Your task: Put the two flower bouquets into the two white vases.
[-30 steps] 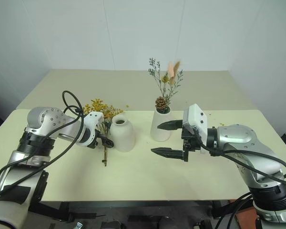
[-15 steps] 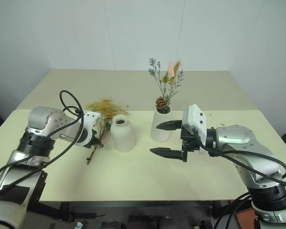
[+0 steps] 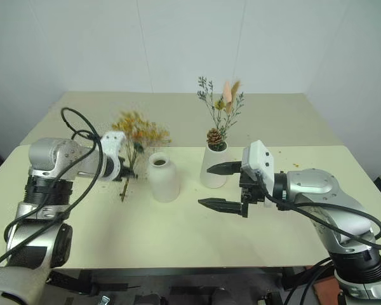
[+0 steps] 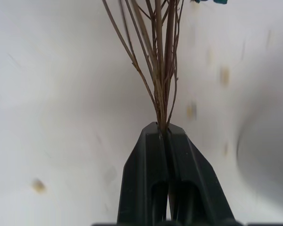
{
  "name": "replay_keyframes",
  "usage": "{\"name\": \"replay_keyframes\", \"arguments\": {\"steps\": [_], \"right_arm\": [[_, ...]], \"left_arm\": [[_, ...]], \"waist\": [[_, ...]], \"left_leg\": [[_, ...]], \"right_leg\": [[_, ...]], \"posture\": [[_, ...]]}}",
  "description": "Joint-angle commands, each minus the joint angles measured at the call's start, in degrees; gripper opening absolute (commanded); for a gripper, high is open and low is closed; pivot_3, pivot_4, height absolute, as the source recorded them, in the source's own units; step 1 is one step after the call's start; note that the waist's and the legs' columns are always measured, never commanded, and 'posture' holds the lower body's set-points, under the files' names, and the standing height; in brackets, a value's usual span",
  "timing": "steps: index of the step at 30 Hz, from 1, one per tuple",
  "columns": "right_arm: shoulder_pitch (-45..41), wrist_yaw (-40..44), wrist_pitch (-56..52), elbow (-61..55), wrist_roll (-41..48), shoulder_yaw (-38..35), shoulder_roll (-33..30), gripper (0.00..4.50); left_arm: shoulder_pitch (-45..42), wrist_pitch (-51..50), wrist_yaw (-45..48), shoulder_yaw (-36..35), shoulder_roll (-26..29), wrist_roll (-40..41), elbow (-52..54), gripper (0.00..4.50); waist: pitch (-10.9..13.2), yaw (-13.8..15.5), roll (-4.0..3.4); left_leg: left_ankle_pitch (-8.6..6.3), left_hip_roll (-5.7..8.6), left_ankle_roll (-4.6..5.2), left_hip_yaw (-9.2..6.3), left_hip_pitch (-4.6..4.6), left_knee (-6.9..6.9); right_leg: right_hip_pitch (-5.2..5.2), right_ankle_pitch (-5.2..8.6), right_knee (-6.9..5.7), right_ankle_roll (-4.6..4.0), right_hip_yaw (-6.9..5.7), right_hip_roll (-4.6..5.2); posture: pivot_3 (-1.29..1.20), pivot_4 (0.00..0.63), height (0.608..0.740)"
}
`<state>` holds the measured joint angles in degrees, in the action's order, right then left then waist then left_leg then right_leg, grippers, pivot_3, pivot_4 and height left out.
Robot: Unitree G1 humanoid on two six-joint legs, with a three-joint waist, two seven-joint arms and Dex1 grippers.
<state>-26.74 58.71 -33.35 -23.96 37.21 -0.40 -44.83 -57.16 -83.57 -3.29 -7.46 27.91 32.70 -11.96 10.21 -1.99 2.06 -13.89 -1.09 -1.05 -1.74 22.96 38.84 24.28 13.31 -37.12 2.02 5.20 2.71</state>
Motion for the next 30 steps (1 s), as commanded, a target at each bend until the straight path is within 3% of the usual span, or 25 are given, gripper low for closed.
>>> {"name": "replay_keyframes", "arguments": {"steps": [1, 9, 12, 21, 30], "right_arm": [[-1.70, 0.21, 0.17, -0.09, 0.46, -0.97, 0.00, 4.50], [-1.95, -0.21, 0.06, 0.16, 0.47, -1.31, 0.00, 4.50], [-1.42, -0.78, -0.19, -0.29, 0.66, -1.67, 0.01, 4.50], [1.11, -3.06, -0.64, -2.55, 1.29, -2.92, -0.10, 4.50], [2.55, -4.15, -1.06, -4.11, 1.71, -3.46, -0.05, 4.50]], "left_arm": [[-1.98, 5.69, -1.02, -6.16, -2.70, -1.52, 4.29, 0.03], [-0.07, 21.74, 8.41, -9.86, -6.39, 0.70, 11.65, 0.03], [2.00, 29.51, 17.56, -7.49, -6.98, 1.81, 14.71, 0.03], [4.50, 37.23, 32.79, -9.35, -7.49, 9.69, 16.25, 0.03], [13.11, 45.32, 43.19, -5.80, -4.58, 8.71, 22.30, 0.03]], "waist": [[0.00, 0.08, 0.00], [0.00, 0.29, 0.00], [0.00, 0.33, 0.00], [0.00, 0.65, 0.00], [0.00, 0.59, 0.00]], "left_leg": [[0.00, 0.01, 0.00, 0.00, 0.00, 0.01], [0.00, 0.02, 0.00, 0.01, 0.01, -0.01], [0.00, 0.05, 0.00, 0.03, -0.03, -0.01], [0.00, 0.04, 0.00, 0.04, -0.01, 0.00], [0.00, 0.02, 0.00, 0.04, -0.05, 0.00]], "right_leg": [[-0.01, 0.00, -0.02, 0.00, 0.00, 0.01], [0.00, 0.00, 0.00, 0.01, 0.01, 0.04], [-0.03, 0.00, 0.00, 0.01, 0.01, 0.07], [-0.03, 0.00, 0.01, 0.02, 0.00, 0.05], [-0.07, 0.01, 0.03, 0.02, 0.01, 0.03]], "posture": [[0.00, 0.150, 0.740], [0.00, 0.150, 0.740], [0.00, 0.150, 0.740], [0.00, 0.150, 0.740], [0.00, 0.150, 0.740]]}}
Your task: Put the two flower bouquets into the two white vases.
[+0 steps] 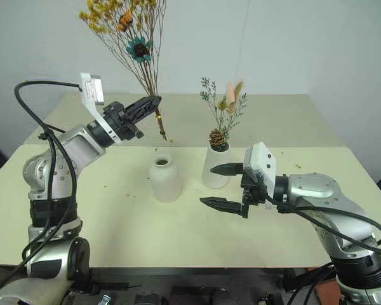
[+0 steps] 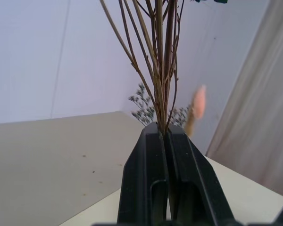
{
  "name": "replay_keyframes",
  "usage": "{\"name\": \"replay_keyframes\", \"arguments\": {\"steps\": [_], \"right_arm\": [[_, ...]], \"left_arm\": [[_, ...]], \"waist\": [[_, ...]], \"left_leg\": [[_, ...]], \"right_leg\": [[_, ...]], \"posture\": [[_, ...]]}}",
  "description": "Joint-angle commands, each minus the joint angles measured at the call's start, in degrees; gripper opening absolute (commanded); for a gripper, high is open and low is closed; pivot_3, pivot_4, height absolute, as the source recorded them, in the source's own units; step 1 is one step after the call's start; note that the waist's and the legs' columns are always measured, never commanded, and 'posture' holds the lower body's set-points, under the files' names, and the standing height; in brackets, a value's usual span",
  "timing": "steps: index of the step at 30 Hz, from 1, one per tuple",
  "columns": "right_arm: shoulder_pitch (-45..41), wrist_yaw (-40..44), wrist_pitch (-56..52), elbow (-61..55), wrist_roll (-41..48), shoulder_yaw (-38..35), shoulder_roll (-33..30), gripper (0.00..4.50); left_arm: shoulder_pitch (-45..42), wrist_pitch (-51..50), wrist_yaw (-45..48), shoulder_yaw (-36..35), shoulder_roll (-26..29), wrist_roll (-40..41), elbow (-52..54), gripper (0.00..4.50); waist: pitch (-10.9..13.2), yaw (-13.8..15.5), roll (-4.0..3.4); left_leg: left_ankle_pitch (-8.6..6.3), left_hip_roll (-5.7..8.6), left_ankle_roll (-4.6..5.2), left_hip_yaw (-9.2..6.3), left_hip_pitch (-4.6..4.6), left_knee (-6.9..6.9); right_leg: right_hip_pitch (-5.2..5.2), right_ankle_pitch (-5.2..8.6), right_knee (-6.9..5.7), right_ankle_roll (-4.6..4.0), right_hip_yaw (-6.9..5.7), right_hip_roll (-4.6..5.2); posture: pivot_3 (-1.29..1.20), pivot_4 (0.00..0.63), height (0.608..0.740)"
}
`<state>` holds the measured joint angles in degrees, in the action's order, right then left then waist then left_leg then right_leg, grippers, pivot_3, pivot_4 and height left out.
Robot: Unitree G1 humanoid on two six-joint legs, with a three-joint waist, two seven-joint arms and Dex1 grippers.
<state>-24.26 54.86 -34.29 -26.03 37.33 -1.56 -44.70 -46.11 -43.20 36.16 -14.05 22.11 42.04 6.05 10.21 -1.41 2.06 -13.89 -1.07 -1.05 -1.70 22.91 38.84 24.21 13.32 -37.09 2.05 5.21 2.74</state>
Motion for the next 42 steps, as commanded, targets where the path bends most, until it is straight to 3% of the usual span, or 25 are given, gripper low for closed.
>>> {"name": "replay_keyframes", "arguments": {"steps": [1, 14, 36, 42], "right_arm": [[0.20, -0.36, -0.13, -2.17, 1.64, -2.36, -0.19, 4.50], [-1.22, 0.31, -0.39, -1.58, 1.61, -2.12, -0.42, 4.50], [-1.11, 0.32, -0.07, -0.93, 0.93, -2.82, -1.30, 4.50], [-3.04, 0.38, 0.28, 0.06, 0.63, -3.23, -1.53, 4.50]], "left_arm": [[3.13, 6.09, 4.37, 1.01, 1.48, -0.90, 4.86, 0.03], [10.34, 18.77, 10.27, 5.34, 2.11, -7.40, 2.23, 0.03], [14.48, 26.65, 9.91, 9.12, -0.81, -13.14, -0.36, 0.03], [15.70, 26.10, 9.66, 9.22, 0.18, -13.32, 0.37, 1.64]], "waist": [[0.00, 0.04, 0.00], [0.00, 0.31, 0.00], [0.00, 0.42, 0.00], [0.00, 0.27, 0.00]], "left_leg": [[0.00, -0.01, 0.00, 0.00, -0.01, -0.01], [0.00, -0.01, 0.01, 0.01, -0.03, 0.03], [0.00, -0.02, 0.01, 0.01, -0.03, 0.04], [0.00, -0.02, 0.01, 0.01, -0.03, 0.04]], "right_leg": [[0.00, 0.00, 0.00, 0.00, 0.01, 0.00], [-0.05, 0.00, 0.02, 0.00, 0.00, -0.01], [-0.05, 0.00, 0.01, 0.00, 0.00, -0.03], [-0.05, 0.00, 0.01, 0.00, 0.00, -0.03]], "posture": [[0.00, 0.150, 0.740], [0.00, 0.150, 0.740], [0.00, 0.150, 0.740], [0.00, 0.150, 0.740]]}}
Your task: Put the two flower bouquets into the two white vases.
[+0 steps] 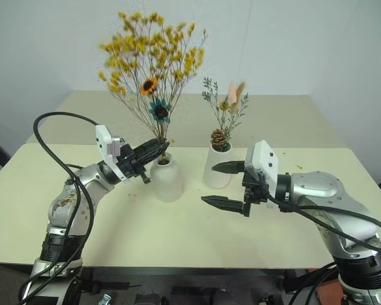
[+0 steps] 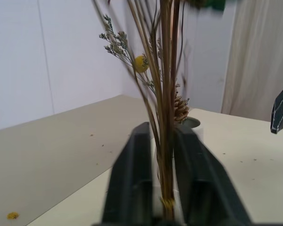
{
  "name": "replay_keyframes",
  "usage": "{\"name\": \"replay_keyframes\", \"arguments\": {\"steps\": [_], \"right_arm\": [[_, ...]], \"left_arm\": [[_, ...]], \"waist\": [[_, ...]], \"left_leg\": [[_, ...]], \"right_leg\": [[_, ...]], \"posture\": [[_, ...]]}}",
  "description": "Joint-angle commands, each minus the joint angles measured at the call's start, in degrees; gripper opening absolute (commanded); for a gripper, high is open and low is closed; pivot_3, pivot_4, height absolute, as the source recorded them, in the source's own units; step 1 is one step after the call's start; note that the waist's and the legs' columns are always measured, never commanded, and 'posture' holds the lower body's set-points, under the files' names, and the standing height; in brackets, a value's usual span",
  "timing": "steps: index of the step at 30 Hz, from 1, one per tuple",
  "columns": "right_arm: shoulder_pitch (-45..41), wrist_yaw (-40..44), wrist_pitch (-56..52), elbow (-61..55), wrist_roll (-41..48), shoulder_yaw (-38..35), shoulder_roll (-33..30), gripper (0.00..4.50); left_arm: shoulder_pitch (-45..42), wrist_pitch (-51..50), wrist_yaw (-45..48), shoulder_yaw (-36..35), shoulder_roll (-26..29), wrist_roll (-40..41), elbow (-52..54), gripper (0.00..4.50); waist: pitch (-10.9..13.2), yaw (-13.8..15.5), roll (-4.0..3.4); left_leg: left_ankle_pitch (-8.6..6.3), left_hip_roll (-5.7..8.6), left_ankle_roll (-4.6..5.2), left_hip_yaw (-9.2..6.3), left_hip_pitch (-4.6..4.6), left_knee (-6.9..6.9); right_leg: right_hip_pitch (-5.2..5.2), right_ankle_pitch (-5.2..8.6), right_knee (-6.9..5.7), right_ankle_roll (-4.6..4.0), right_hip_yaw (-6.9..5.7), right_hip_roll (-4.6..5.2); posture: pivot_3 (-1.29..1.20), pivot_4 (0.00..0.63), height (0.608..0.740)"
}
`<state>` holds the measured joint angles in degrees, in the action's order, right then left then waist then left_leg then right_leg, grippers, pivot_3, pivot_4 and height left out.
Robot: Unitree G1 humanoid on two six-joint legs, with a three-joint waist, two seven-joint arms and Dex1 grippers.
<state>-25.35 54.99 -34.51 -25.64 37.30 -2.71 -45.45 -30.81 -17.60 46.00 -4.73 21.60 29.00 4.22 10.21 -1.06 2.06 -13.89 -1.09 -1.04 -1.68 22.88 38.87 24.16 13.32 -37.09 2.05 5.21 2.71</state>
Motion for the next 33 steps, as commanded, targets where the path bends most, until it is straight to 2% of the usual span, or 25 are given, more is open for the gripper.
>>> {"name": "replay_keyframes", "arguments": {"steps": [1, 9, 14, 20, 25, 28, 33], "right_arm": [[-2.24, 0.41, 0.57, -0.07, 0.62, -2.13, -0.84, 4.50], [-1.99, 2.54, 1.93, 2.12, -0.04, -2.82, -1.61, 4.50], [-0.34, 3.18, 2.17, 2.34, 0.09, -3.82, -2.37, 4.50], [1.72, 2.67, 0.88, 2.09, 0.69, -5.60, -3.36, 4.50], [4.90, 0.22, -0.75, 0.93, 0.65, -7.98, -4.14, 4.50], [6.02, -0.55, -1.22, 0.97, 0.72, -9.00, -4.64, 4.50], [10.02, -3.15, -1.96, -0.09, 0.50, -11.10, -4.21, 4.50]], "left_arm": [[0.63, 0.13, -0.28, -0.08, 0.90, -0.15, 2.50, 1.95], [4.48, -5.22, -0.18, -3.70, 6.21, 4.34, 9.56, 4.43], [9.36, -10.50, 1.41, -7.90, 13.12, 8.56, 14.78, 4.49], [13.64, -11.81, 3.53, -9.56, 17.99, 9.15, 16.17, 4.49], [19.20, -11.07, 10.54, -9.56, 23.53, 9.98, 18.00, 4.49], [20.33, -9.69, 12.81, -8.37, 24.93, 9.64, 18.69, 4.49], [20.65, -12.00, 13.18, -7.18, 24.29, 11.59, 20.54, 4.49]], "waist": [[0.00, -0.07, 0.00], [0.00, -0.07, 0.00], [0.00, -0.30, -0.01], [0.00, -0.05, -0.01], [0.00, -0.09, -0.01], [0.00, -0.09, -0.01], [0.00, 0.08, -0.01]], "left_leg": [[0.00, -0.01, 0.00, 0.00, 0.00, 0.00], [0.00, -0.05, 0.00, 0.00, 0.00, -0.01], [-0.01, -0.10, 0.01, 0.04, -0.01, -0.02], [-0.01, -0.12, 0.01, 0.07, -0.03, -0.01], [-0.01, -0.17, 0.02, 0.12, 0.00, -0.04], [-0.02, -0.23, 0.04, 0.17, -0.02, -0.04], [-0.02, -0.29, 0.03, 0.19, -0.05, -0.03]], "right_leg": [[0.00, 0.00, 0.00, 0.00, 0.00, 0.00], [0.01, 0.00, 0.01, 0.00, -0.01, -0.02], [0.02, 0.01, 0.01, 0.00, 0.00, -0.05], [-0.01, 0.01, 0.01, 0.00, -0.02, -0.05], [0.03, 0.02, 0.05, -0.01, -0.01, -0.07], [0.02, 0.03, 0.05, -0.02, -0.01, -0.10], [-0.03, 0.03, 0.06, -0.02, -0.02, -0.16]], "posture": [[0.00, 0.150, 0.740], [0.00, 0.150, 0.740], [0.00, 0.150, 0.740], [0.00, 0.150, 0.740], [0.00, 0.150, 0.740], [0.00, 0.150, 0.740], [0.00, 0.150, 0.740]]}}
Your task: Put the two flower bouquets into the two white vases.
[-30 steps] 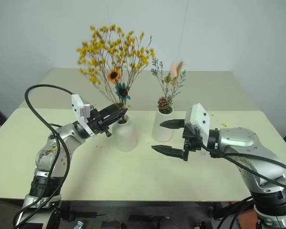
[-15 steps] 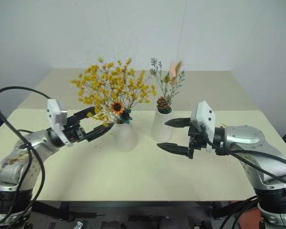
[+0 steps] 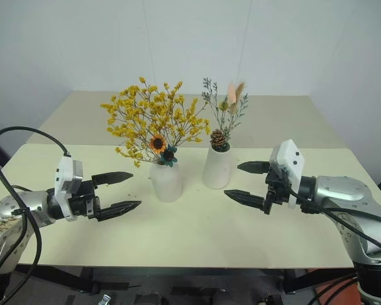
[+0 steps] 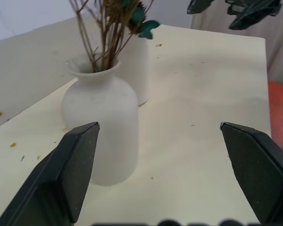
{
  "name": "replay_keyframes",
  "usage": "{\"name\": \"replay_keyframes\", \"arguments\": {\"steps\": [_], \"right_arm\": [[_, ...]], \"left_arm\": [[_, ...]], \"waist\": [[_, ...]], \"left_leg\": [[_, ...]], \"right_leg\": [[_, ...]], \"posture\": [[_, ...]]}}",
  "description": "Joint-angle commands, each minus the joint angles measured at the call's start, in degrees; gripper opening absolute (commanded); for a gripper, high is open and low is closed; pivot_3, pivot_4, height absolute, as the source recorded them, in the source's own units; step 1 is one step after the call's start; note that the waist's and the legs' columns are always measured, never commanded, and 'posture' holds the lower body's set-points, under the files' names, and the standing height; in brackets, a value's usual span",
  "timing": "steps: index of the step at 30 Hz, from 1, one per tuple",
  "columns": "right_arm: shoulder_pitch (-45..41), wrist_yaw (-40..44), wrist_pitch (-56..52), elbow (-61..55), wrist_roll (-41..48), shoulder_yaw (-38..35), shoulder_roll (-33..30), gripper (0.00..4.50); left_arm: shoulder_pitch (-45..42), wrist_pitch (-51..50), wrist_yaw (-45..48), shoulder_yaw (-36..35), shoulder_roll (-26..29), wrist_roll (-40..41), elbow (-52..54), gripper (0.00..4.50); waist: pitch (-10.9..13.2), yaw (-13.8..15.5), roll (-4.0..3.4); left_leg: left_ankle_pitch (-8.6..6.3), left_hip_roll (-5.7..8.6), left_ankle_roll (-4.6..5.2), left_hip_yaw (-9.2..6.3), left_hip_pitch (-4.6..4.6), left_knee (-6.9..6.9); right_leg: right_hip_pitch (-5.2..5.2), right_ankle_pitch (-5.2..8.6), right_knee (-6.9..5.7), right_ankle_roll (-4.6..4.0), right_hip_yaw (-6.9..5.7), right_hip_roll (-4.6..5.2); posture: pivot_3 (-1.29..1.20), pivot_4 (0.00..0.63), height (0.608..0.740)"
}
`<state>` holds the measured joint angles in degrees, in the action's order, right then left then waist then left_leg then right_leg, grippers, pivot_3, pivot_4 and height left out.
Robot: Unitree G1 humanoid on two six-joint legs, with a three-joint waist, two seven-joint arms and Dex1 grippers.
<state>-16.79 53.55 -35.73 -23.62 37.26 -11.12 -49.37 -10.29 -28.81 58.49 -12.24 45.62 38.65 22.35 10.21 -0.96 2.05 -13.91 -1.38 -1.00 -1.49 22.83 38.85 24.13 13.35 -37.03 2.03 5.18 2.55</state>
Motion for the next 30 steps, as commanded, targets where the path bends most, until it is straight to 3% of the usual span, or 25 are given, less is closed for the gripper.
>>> {"name": "replay_keyframes", "arguments": {"steps": [1, 12, 22, 30], "right_arm": [[2.44, -2.56, -0.56, -2.68, 0.18, -2.97, -0.05, 4.50], [12.29, -10.44, 8.05, -9.32, -5.74, -6.59, 5.57, 4.50], [19.46, -13.05, 12.67, -14.01, -10.42, -5.42, 8.36, 4.50], [19.18, -14.06, 12.49, -15.75, -10.94, -5.49, 8.43, 4.50]], "left_arm": [[0.18, -0.83, 1.57, 0.68, 0.59, 2.05, 2.51, 4.49], [-3.65, 4.20, 3.49, 4.10, -1.75, -1.13, 0.02, 4.49], [-9.52, 8.13, 11.33, 8.41, -1.93, -4.52, -11.15, 4.49], [-11.31, 10.06, 14.71, 11.33, -3.97, -6.18, -14.39, 4.49]], "waist": [[0.00, -0.05, 0.00], [0.00, -0.09, 0.00], [-0.01, -0.21, -0.01], [-0.01, -0.34, -0.01]], "left_leg": [[0.00, 0.00, 0.00, 0.02, 0.02, 0.00], [0.00, -0.03, 0.00, 0.05, 0.01, 0.00], [0.00, -0.03, 0.00, 0.07, -0.04, 0.00], [0.00, -0.04, 0.01, 0.07, -0.01, 0.01]], "right_leg": [[0.04, 0.00, 0.00, 0.00, 0.02, 0.00], [0.03, 0.01, 0.00, 0.01, 0.04, -0.05], [0.00, 0.06, -0.01, 0.06, 0.05, -0.08], [0.01, 0.03, -0.03, -0.01, 0.06, -0.08]], "posture": [[0.00, 0.150, 0.740], [0.00, 0.150, 0.740], [0.00, 0.150, 0.740], [0.00, 0.150, 0.740]]}}
